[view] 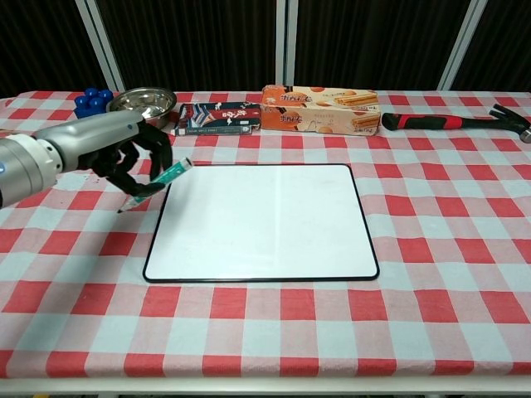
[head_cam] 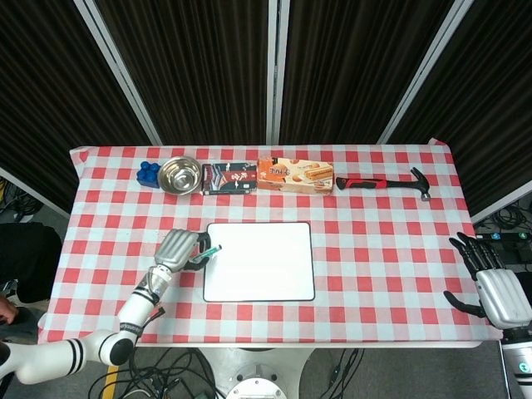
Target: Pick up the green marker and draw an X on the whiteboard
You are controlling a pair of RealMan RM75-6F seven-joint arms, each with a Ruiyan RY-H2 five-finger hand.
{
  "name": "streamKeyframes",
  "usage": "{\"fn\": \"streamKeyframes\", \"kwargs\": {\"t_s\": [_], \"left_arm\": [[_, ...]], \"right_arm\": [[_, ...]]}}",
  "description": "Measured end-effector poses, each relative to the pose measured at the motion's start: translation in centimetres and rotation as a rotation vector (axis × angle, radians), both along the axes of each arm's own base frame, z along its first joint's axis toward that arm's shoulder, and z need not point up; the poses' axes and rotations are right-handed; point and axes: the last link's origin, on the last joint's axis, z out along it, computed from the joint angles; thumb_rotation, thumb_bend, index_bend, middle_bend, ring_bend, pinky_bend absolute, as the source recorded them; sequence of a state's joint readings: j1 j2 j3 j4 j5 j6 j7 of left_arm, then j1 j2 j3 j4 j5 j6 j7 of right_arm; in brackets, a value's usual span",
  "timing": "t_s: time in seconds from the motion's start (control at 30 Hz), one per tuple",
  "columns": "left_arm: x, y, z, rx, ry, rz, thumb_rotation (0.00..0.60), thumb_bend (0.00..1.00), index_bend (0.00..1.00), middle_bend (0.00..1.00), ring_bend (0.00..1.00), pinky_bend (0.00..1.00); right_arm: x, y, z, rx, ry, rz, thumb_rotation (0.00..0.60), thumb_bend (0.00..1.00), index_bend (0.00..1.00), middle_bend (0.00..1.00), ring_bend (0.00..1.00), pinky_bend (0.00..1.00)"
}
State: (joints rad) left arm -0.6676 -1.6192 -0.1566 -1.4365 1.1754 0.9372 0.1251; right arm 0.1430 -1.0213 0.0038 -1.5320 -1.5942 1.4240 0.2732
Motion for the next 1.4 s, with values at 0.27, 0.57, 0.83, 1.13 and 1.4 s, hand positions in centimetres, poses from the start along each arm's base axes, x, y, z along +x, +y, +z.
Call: {"fn": "streamKeyframes", "kwargs": {"t_s": [0.27, 0.57, 0.83, 1.13, 1.4], "left_arm": [[1.9, 0.7, -2.3, -0.089, -0.081, -0.173, 0.600, 0.38, 0.57, 0.61, 0.77, 1.00], [2.1, 1.8, -4.1, -0.103, -0.104, -0.196, 0.600, 0.38, 0.57, 0.61, 0.77, 0.99], [2.5, 2.1, -5.5, -0.118, -0.117, -0.189, 0.600, 0.38, 0.58, 0.61, 0.77, 0.99], [6.7, 2.1, -8.0, -0.154, -0.183, -0.217, 0.600, 0.38, 0.58, 0.61, 0.77, 0.99], [9.2, 2.6, -7.4, -0.131, -0.218, -0.256, 0.600, 0.38, 0.58, 0.61, 0.77, 0.99]], "right_arm": [[-0.1, 0.3, 0.1, -0.004, -0.003, -0.007, 0.600, 0.12, 0.00, 0.00, 0.00, 0.00], [-0.1, 0.3, 0.1, -0.003, -0.003, -0.008, 0.600, 0.12, 0.00, 0.00, 0.00, 0.00], [-0.4, 0.6, 0.5, -0.011, 0.000, -0.019, 0.600, 0.12, 0.00, 0.00, 0.00, 0.00], [-1.1, 1.2, 1.1, -0.029, 0.000, -0.045, 0.600, 0.12, 0.00, 0.00, 0.00, 0.00], [-1.2, 1.3, 1.4, -0.037, 0.000, -0.035, 0.600, 0.12, 0.00, 0.00, 0.00, 0.00]]}}
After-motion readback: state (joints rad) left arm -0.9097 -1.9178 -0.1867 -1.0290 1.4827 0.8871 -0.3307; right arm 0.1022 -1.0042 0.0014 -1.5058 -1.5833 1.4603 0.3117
